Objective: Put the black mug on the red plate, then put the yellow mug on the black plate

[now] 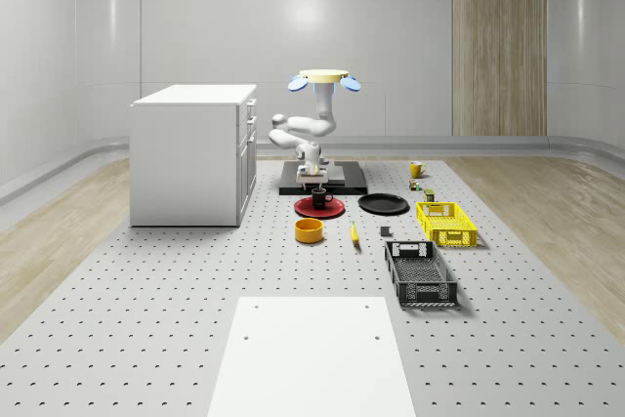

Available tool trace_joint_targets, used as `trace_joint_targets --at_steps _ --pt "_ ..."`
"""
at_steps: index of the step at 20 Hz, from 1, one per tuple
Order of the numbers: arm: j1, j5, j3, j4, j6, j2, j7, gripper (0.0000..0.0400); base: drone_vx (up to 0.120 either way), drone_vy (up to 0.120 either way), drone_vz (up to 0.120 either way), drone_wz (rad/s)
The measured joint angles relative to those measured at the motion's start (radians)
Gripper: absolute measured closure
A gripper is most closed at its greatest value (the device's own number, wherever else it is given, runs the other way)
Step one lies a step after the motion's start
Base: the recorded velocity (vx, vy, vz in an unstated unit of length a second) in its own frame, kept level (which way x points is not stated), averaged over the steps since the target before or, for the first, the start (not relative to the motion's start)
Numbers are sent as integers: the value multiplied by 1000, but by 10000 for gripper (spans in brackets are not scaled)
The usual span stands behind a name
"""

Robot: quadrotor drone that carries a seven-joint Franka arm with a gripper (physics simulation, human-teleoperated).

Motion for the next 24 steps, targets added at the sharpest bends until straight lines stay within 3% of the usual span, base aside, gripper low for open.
trace_joint_targets --at_steps 5,24 --pt "4 35 37 -9 -12 -4 0 7 -16 40 104 0" --pt "3 59 58 -12 -9 -17 2 0 -120 120 0 0"
